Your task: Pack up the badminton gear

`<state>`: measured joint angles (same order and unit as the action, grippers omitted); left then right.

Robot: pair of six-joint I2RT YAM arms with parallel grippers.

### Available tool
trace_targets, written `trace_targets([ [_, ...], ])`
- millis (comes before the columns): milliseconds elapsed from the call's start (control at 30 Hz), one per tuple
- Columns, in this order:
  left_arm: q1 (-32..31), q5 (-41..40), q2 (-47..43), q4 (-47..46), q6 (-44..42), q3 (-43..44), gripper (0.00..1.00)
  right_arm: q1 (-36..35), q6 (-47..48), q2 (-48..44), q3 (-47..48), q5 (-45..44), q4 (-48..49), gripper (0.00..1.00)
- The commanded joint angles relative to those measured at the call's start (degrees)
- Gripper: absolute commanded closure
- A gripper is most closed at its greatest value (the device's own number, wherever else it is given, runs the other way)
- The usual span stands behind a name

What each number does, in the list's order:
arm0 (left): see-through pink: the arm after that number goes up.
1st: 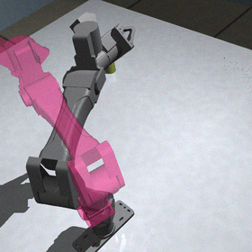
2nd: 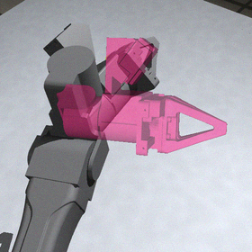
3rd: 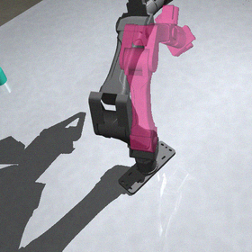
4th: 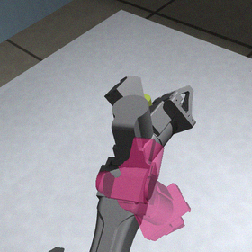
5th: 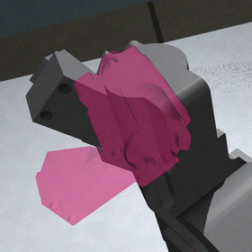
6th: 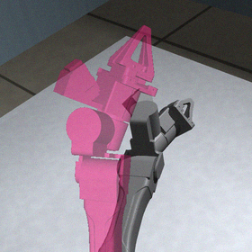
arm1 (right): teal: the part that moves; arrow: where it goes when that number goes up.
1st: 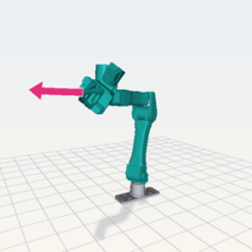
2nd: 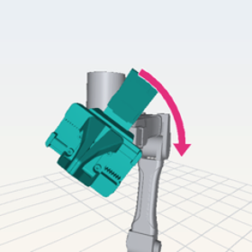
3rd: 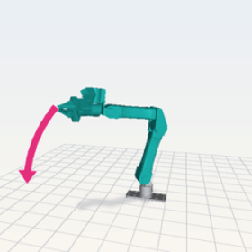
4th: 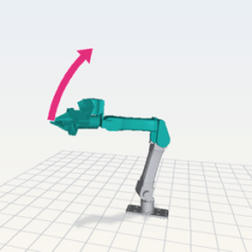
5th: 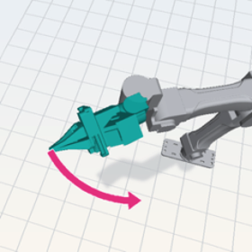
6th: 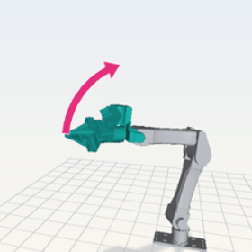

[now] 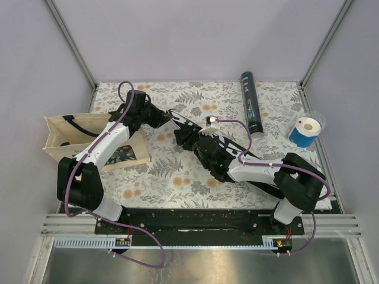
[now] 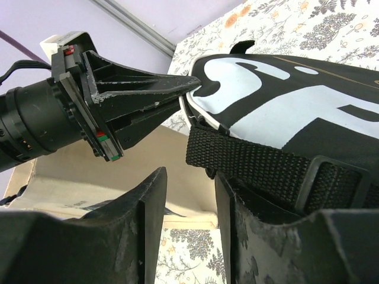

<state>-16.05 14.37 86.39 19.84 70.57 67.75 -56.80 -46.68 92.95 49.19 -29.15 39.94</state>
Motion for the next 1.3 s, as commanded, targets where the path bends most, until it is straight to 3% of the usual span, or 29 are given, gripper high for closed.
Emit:
trace_targets([
  [0, 0.1, 2.4, -2.7, -1.8, 1.9, -0.2, 1.00, -0.2, -1.7, 1.7, 2.6, -6.6, 2.2, 0.56],
  [200, 0.1, 2.9, -2.8, -2.4, 2.1, -0.7, 1.00, -0.3, -3.2, 2.0, 3.7, -8.8, 0.0, 0.73],
  [300, 0.1, 2.5, -2.8, -2.5, 1.9, -0.8, 1.00, -0.2, -2.9, 1.4, 2.9, -9.1, 0.1, 0.99],
  [333, 0.1, 2.6, -2.5, -2.9, 1.7, -0.8, 1.00, -0.1, -2.7, 1.4, 2.8, -8.0, 0.2, 1.00],
  [500, 0.5, 2.3, -1.5, -7.3, -1.4, 0.6, 1.00, -0.2, -1.5, -2.6, -1.5, -3.4, -4.2, 1.00],
  [767, 0.5, -5.7, 0.4, -4.9, -9.4, 7.8, 1.00, -0.2, 1.2, -15.1, -8.4, -2.6, -23.3, 1.00],
  [933, 0.9, -9.2, 1.7, -4.1, -10.5, 10.8, 1.00, -0.2, -4.3, -21.6, -11.8, -4.8, -37.5, 1.00],
  [1033, 1.1, -13.6, 4.0, -2.2, -12.2, 15.7, 1.00, 0.7, -8.0, -24.6, -10.1, -5.6, -55.1, 1.00],
  [1267, 2.3, -15.9, 10.5, 1.3, -15.3, 23.9, 1.00, 4.8, -14.9, -32.0, -13.3, -6.0, -70.0, 1.00],
])
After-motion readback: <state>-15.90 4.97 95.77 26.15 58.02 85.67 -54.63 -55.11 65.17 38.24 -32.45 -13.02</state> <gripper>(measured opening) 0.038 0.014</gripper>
